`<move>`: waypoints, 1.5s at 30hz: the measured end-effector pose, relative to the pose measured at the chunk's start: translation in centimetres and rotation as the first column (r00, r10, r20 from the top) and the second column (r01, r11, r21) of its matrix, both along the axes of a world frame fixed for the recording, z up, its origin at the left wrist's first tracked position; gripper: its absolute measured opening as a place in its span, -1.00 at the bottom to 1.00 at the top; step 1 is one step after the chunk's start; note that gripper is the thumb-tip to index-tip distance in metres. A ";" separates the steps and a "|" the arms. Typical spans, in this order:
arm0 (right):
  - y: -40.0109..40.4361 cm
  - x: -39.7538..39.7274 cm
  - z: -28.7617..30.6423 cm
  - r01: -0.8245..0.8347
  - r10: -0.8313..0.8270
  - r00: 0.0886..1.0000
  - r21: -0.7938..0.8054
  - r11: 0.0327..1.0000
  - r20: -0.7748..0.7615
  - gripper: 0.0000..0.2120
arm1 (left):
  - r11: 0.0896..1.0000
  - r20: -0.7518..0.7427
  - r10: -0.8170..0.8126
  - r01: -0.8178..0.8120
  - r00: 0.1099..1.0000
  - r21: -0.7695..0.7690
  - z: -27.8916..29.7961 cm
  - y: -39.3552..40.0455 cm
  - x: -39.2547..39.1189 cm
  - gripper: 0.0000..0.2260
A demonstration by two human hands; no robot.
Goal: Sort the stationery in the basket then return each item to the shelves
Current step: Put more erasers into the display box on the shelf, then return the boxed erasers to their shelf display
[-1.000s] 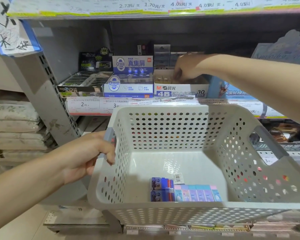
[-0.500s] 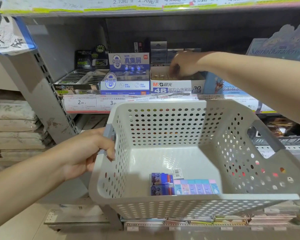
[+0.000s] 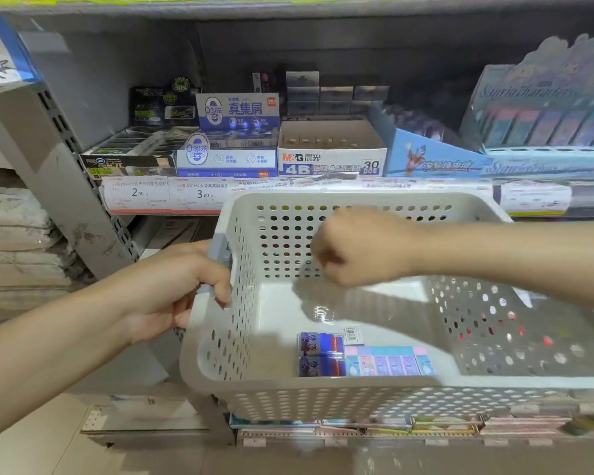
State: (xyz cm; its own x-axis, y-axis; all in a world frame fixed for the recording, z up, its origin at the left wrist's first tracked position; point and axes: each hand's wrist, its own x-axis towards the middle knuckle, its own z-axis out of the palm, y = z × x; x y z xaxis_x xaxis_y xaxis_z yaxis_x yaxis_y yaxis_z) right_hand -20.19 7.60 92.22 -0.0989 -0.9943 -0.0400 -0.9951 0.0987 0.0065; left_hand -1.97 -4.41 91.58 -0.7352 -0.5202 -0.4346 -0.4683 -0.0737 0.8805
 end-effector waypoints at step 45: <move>10.4 -11.2 11.0 0.493 -0.345 0.849 -0.365 0.790 0.401 -0.87 | 0.995 -0.011 -0.101 0.101 0.995 0.015 0.7 5.0 -6.4 -0.32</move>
State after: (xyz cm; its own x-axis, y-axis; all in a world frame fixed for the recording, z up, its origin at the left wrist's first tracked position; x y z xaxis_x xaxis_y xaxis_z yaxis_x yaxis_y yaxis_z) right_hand -31.36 18.02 103.19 -0.5668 -0.7714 0.2893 -0.7969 0.4243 -0.4300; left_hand -8.33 0.59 92.32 -0.7881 -0.4364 -0.4342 -0.4651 -0.0400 0.8844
